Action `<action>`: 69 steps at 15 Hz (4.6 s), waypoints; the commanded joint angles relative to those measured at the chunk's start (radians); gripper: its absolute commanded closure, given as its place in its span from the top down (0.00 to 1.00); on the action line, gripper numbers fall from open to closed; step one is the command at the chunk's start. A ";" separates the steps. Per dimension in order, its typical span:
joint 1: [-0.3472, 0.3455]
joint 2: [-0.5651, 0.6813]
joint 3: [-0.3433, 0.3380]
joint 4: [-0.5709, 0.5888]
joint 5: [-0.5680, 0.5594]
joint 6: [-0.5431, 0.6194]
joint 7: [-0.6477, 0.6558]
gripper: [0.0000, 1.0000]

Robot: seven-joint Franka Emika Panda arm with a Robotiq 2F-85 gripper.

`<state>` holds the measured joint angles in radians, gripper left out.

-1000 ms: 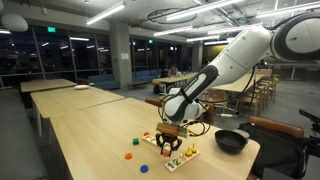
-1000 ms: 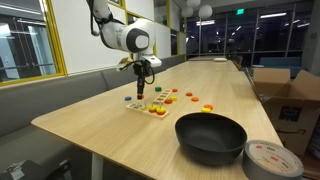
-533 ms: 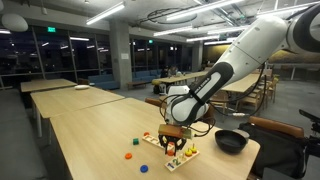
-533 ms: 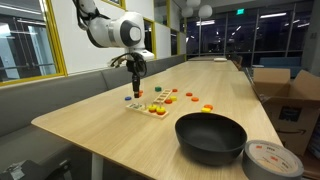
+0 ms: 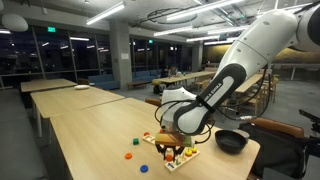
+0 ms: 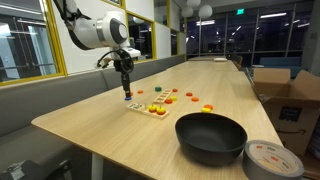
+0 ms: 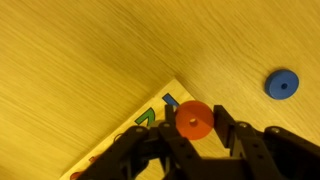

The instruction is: Pick up the orange object and put it on the wooden object

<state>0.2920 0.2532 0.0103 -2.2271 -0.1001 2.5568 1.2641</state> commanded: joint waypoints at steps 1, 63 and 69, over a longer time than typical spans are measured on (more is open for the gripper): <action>-0.010 -0.016 0.016 -0.007 -0.015 -0.021 0.014 0.18; -0.086 0.115 0.039 0.073 0.170 -0.068 -0.183 0.18; -0.087 0.110 0.039 0.062 0.186 -0.066 -0.195 0.18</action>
<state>0.2180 0.3661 0.0352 -2.1374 0.0518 2.4772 1.1028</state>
